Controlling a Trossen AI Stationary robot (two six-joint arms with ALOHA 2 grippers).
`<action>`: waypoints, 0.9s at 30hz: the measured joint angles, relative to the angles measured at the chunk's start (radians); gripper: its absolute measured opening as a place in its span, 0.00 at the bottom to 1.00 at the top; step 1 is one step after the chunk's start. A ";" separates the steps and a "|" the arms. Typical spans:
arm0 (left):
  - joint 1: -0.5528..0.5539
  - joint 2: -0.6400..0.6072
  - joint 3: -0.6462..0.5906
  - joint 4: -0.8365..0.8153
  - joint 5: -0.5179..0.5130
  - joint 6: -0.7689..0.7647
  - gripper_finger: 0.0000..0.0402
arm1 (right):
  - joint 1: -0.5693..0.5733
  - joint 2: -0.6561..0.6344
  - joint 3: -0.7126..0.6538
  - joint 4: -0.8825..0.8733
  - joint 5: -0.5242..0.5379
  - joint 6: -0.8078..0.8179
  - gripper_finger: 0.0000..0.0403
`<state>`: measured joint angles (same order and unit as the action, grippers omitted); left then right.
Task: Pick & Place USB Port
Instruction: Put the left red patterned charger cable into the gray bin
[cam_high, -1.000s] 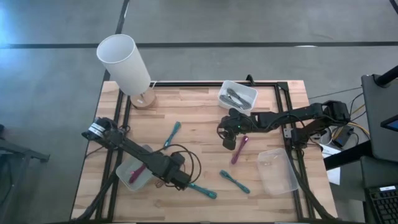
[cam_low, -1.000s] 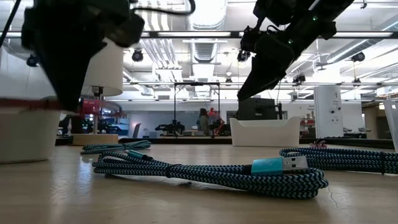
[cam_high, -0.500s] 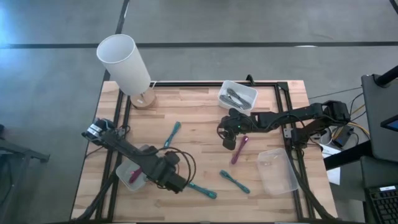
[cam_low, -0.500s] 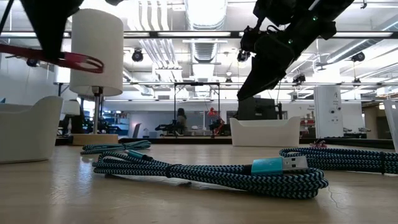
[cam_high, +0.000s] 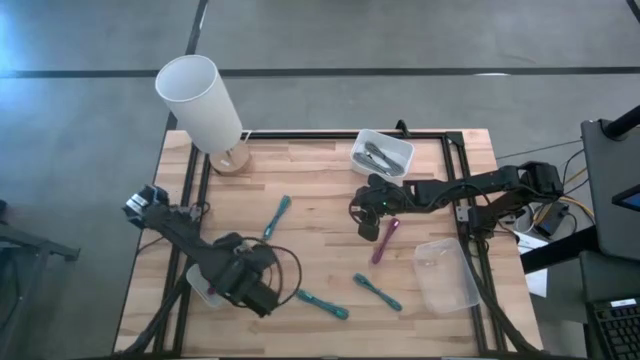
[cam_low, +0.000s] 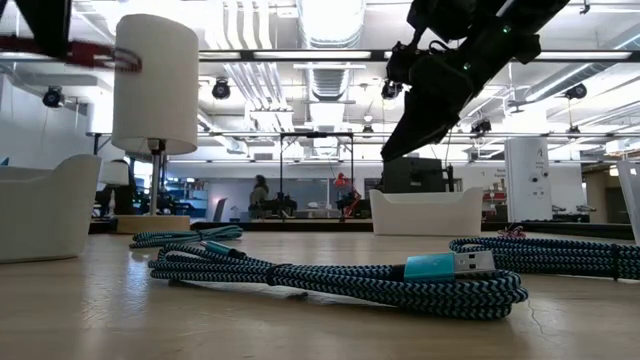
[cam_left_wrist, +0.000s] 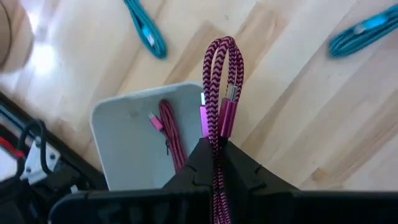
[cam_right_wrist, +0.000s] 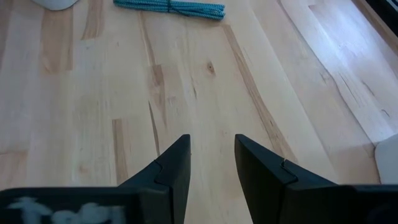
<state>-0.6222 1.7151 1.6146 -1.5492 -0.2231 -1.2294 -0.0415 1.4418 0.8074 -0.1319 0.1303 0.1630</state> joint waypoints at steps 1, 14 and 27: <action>-0.005 -0.012 -0.004 0.002 -0.016 -0.002 0.02 | 0.000 0.000 0.000 0.002 0.000 -0.002 0.29; -0.012 -0.122 -0.375 0.181 0.166 -0.087 0.02 | 0.000 0.000 0.000 0.012 0.000 -0.006 0.29; 0.005 -0.221 -0.713 0.448 0.175 -0.155 0.02 | 0.000 0.000 0.000 0.019 0.000 -0.006 0.29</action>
<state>-0.6173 1.4937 0.9014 -1.1010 -0.0478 -1.3845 -0.0418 1.4418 0.8074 -0.1132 0.1303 0.1570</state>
